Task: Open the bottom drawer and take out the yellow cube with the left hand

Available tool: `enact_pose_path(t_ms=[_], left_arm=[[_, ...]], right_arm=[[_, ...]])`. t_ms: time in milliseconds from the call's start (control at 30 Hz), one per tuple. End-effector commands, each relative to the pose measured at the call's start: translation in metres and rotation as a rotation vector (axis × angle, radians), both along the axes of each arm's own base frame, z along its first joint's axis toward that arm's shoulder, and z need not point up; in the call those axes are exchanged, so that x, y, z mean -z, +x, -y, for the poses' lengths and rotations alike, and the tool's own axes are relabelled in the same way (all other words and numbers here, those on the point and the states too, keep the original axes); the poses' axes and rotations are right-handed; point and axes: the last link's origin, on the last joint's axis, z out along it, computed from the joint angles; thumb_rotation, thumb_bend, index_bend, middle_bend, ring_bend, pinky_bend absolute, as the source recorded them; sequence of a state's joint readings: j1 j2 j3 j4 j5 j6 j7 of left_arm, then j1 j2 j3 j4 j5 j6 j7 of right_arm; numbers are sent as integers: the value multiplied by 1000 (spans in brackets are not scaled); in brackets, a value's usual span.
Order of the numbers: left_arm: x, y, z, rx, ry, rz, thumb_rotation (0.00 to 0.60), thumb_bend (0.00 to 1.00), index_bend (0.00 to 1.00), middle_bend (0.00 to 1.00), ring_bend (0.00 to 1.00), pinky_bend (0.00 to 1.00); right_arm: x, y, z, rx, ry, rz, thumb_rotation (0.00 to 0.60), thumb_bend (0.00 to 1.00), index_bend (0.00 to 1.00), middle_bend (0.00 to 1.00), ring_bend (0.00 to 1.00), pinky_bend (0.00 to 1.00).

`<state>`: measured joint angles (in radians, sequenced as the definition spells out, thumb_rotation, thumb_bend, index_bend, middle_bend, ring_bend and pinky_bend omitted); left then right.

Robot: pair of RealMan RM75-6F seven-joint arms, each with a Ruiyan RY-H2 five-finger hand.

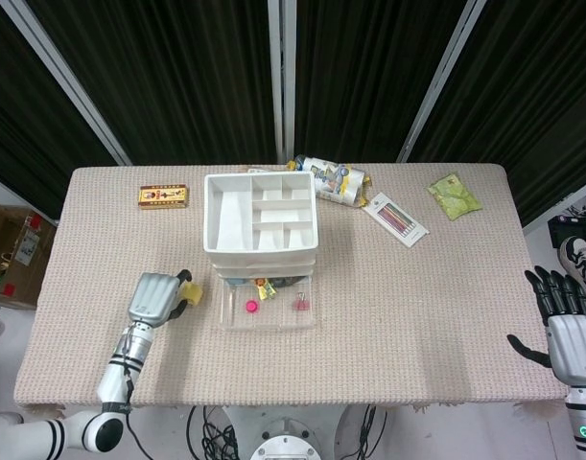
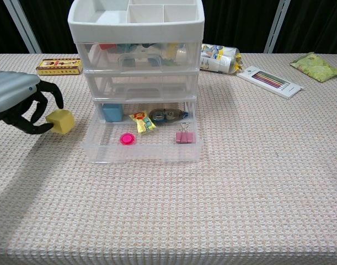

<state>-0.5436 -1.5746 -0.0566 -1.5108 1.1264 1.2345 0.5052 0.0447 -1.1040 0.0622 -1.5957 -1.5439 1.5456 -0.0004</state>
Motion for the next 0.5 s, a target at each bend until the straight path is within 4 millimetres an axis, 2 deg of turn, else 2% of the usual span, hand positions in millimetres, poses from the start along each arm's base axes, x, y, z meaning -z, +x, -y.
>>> enact_pose_path(t_ms=[33, 100, 200, 333, 500], left_arm=[[-10, -3, 1, -36, 33, 15, 600, 200, 157, 416, 465, 743], [-25, -9, 0, -61, 92, 37, 600, 187, 152, 358, 399, 581], [-54, -24, 2, -78, 206, 40, 600, 169, 153, 342, 366, 417], [-94, -50, 15, -94, 287, 46, 600, 152, 157, 331, 320, 341], [-140, -83, 45, -123, 303, 56, 600, 145, 172, 305, 278, 293]], right_arm=[[0, 0, 0, -1, -1, -1, 600, 61, 0, 54, 0, 0], [-2, 0, 0, 0, -5, -1, 600, 61, 0, 55, 0, 0], [-5, -1, 0, 2, -8, -5, 600, 60, 0, 54, 0, 0], [-7, 0, 3, -10, -6, -6, 600, 60, 0, 54, 0, 0], [-7, -1, 7, -24, 6, 17, 600, 60, 0, 54, 0, 0]])
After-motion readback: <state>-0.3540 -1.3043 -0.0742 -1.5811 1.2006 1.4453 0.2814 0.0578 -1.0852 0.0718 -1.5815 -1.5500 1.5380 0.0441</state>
